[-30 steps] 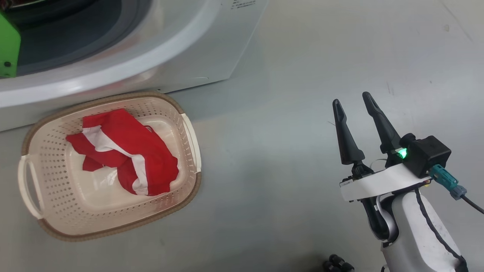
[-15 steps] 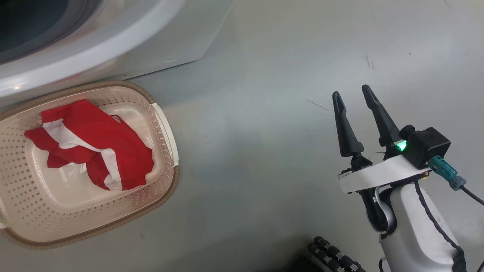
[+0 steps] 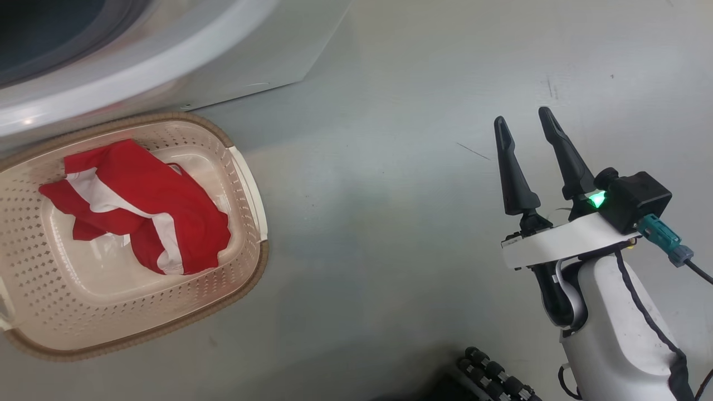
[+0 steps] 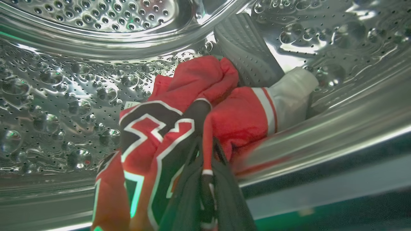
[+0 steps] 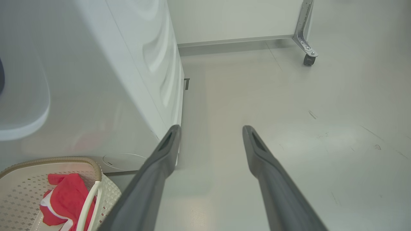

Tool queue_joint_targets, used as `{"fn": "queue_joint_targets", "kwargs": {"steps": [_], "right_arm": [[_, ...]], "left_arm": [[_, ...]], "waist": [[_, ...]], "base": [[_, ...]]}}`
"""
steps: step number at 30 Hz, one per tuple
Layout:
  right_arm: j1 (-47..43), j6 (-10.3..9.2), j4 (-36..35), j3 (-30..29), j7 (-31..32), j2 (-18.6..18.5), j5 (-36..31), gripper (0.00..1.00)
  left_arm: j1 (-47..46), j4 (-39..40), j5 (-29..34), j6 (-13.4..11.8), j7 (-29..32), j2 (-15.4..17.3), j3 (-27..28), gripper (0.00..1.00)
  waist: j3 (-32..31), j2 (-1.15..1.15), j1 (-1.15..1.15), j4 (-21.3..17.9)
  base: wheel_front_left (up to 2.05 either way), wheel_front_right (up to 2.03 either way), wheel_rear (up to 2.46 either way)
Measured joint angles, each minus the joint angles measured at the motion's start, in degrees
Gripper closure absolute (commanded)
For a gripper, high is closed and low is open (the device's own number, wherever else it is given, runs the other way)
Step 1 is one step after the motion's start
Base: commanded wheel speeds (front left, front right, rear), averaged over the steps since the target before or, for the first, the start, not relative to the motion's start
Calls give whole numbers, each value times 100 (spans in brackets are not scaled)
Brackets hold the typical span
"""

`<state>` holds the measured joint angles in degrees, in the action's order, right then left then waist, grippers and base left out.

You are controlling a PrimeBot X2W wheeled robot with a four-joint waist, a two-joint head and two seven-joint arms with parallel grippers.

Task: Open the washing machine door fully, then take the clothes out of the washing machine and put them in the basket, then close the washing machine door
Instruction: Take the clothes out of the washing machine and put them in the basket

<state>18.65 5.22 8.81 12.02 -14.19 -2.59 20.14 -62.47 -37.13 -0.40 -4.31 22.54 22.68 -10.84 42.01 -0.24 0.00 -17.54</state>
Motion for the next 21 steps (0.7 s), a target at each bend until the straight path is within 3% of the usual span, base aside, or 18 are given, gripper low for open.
{"fn": "queue_joint_targets", "kwargs": {"steps": [13,21], "right_arm": [[42,0,-53,-186,-9,0,0,0],[46,0,-31,-303,-9,-1,-56,0]], "left_arm": [[13,88,-385,-70,-936,-459,256,100],[478,280,-704,-120,-1864,-712,545,100]], "waist": [[-90,0,0,159],[-297,0,0,305]], "base": [[0,0,0],[0,0,0]]}}
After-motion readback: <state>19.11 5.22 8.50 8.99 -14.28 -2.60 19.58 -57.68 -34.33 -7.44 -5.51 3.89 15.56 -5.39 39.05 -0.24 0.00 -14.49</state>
